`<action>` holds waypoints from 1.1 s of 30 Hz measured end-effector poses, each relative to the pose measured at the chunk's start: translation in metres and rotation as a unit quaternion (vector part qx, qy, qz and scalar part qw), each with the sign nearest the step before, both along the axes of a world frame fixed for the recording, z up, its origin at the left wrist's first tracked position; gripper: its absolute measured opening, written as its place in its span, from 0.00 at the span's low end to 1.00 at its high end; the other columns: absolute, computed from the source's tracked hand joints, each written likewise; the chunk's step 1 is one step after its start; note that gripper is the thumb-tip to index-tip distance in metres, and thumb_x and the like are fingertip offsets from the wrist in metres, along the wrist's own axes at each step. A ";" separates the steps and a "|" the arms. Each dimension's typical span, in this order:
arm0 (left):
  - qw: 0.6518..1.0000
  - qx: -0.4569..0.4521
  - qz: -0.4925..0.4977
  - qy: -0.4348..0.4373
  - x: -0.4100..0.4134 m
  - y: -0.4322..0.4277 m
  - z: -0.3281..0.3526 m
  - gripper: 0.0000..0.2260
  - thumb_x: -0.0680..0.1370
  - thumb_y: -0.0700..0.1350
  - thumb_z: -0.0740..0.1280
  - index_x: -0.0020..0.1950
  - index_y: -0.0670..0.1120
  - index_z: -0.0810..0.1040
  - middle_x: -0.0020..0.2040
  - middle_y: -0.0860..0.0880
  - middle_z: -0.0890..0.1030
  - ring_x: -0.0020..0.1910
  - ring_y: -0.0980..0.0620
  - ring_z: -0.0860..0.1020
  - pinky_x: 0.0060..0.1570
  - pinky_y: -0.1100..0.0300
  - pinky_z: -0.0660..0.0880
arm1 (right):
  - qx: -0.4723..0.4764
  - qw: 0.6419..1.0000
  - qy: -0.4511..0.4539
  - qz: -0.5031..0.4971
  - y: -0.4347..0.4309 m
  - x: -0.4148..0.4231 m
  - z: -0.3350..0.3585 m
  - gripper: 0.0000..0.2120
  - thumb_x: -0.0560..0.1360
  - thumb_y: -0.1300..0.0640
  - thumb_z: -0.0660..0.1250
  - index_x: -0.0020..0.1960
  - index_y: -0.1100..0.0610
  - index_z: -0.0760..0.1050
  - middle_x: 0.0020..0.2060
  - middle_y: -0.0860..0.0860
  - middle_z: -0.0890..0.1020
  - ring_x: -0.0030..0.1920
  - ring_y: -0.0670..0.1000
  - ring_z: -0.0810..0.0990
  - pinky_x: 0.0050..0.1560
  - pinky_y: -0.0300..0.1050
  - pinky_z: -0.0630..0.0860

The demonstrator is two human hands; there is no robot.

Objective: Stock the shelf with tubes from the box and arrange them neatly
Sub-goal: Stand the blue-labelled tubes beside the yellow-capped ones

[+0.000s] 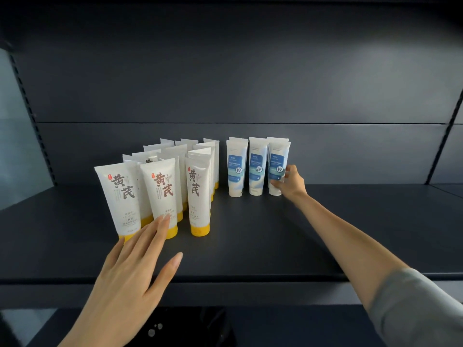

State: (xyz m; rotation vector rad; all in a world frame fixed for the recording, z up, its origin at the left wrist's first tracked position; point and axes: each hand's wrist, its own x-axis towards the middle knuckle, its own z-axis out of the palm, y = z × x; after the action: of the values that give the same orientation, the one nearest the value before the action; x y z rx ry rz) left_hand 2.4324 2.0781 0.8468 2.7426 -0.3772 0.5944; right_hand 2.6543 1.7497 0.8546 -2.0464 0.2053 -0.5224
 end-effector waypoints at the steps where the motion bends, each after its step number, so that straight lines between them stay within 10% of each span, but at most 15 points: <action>1: 1.000 0.011 0.006 0.004 0.000 0.001 0.000 0.41 0.61 0.73 0.23 0.71 0.58 0.32 0.75 0.61 0.43 0.72 0.64 0.40 0.72 0.62 0.44 | 0.002 1.000 0.003 -0.004 0.000 0.000 0.000 0.25 0.73 0.59 0.72 0.64 0.62 0.65 0.63 0.57 0.74 0.61 0.56 0.74 0.55 0.47 0.72; 7: 0.999 0.030 0.008 0.013 0.000 0.006 -0.002 0.40 0.63 0.72 0.25 0.72 0.57 0.34 0.76 0.60 0.45 0.72 0.64 0.39 0.69 0.63 0.39 | -0.024 0.999 0.047 -0.011 -0.006 -0.014 0.004 0.30 0.75 0.50 0.68 0.69 0.62 0.61 0.67 0.57 0.71 0.65 0.56 0.72 0.55 0.45 0.69; 15: 0.999 0.034 -0.020 -0.002 0.002 0.016 -0.011 0.43 0.63 0.74 0.24 0.73 0.56 0.38 0.73 0.61 0.45 0.72 0.63 0.41 0.71 0.57 0.42 | -0.299 0.947 0.121 -0.012 -0.014 -0.100 -0.002 0.35 0.78 0.36 0.51 0.77 0.55 0.49 0.77 0.52 0.56 0.76 0.55 0.54 0.72 0.63 0.55; 26: 0.993 0.086 -0.083 -0.015 0.001 0.014 -0.006 0.40 0.75 0.69 0.37 0.73 0.45 0.66 0.71 0.46 0.71 0.70 0.45 0.69 0.65 0.40 0.65 | -0.387 0.905 0.128 -0.121 -0.011 -0.270 -0.010 0.34 0.77 0.34 0.45 0.78 0.47 0.45 0.78 0.46 0.49 0.77 0.51 0.45 0.75 0.59 0.46; 33: 0.986 0.112 -0.121 -0.013 -0.008 -0.004 -0.012 0.36 0.74 0.65 0.43 0.74 0.45 0.65 0.72 0.46 0.69 0.71 0.44 0.67 0.68 0.39 0.62 | -0.426 0.861 0.200 -0.193 -0.025 -0.357 -0.038 0.39 0.71 0.30 0.38 0.77 0.47 0.41 0.78 0.47 0.45 0.77 0.52 0.43 0.74 0.59 0.44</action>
State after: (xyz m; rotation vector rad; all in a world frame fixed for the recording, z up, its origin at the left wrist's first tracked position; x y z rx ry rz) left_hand 2.4243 2.0739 0.8351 2.8387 -0.8145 0.5521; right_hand 2.2973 1.7251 0.8167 -3.0081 0.7561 -0.4603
